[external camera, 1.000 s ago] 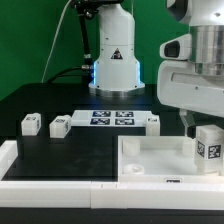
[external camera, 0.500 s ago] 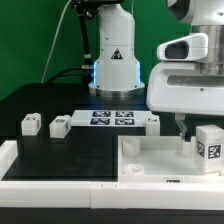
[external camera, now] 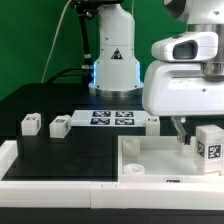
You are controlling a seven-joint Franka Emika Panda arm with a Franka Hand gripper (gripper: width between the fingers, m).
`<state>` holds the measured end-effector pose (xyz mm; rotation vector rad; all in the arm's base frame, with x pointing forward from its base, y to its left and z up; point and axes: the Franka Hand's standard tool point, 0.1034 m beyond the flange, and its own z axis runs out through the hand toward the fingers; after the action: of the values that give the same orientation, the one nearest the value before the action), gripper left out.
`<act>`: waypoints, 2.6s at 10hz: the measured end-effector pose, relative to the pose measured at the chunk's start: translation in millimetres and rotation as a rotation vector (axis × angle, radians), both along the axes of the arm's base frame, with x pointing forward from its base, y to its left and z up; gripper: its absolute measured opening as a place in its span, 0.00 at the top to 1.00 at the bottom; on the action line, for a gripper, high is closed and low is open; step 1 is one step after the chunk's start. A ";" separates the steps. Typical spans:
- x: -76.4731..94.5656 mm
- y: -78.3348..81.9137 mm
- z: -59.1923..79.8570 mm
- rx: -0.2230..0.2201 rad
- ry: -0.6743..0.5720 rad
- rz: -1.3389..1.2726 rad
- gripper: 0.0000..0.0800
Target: Assemble one leg
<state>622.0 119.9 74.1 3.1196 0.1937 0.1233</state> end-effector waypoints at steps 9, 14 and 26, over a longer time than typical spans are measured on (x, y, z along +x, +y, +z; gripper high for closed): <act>-2.8 5.6 -2.5 0.074 -0.021 -1.081 0.64; -2.9 4.3 -3.2 0.114 -0.011 -1.381 0.64; -1.6 1.6 -1.9 -0.012 0.004 -0.040 0.19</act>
Offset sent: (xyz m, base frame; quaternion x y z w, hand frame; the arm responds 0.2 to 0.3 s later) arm -0.0005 0.0015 -0.0005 -0.0227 -0.0043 0.2815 0.9593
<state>620.4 121.5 72.1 3.1100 0.1319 0.1148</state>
